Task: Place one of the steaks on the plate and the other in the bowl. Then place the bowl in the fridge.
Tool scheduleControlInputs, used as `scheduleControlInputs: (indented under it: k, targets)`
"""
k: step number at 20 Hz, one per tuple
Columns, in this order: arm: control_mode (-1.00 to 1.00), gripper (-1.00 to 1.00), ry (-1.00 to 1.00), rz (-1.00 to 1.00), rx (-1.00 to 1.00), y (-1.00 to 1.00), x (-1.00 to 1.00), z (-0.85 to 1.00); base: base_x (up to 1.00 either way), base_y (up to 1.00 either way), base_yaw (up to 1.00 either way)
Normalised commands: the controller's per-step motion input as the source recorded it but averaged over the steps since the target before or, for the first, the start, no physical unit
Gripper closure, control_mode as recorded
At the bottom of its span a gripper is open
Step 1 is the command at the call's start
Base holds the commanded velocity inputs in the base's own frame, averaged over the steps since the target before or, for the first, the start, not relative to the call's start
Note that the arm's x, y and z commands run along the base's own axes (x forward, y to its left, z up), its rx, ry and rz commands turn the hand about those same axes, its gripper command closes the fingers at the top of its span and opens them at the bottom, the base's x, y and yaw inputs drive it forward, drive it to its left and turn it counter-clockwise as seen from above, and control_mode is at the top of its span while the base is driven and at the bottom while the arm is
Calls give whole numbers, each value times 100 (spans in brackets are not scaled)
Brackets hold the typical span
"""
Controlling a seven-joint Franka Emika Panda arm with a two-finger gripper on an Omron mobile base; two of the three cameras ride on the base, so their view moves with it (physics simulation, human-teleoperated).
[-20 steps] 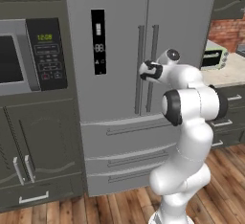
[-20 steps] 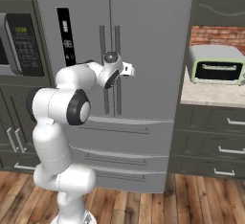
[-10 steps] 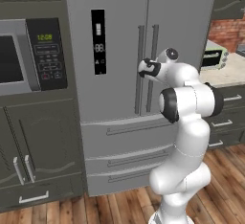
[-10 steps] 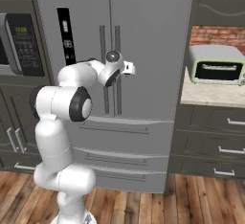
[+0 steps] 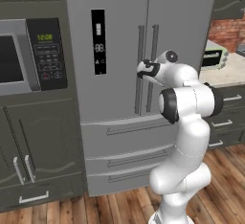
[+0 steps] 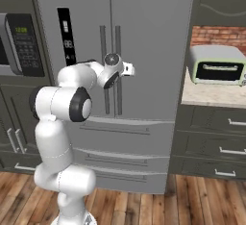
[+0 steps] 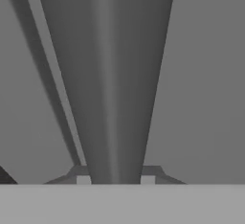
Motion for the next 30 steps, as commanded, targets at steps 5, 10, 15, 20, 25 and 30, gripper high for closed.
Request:
scheduleControlInputs:
  k: [5, 10, 15, 20, 25, 30]
  targets:
    - [-100, 100, -3, 1, 3, -36, -33, 6, 0, 0, 0]
    - [-100, 100, -7, 0, 9, -63, -62, 17, 0, 0, 0]
    - [-100, 100, -5, 1, 20, -82, -87, 33, 0, 0, 0]
    - [-100, 100, -10, 15, 37, -100, -97, 60, 0, 0, 0]
    - [-100, 100, -3, 17, 39, -100, -99, 81, 0, 0, 0]
    - [-100, 100, 0, 2, -2, -10, -6, 16, 0, 0, 0]
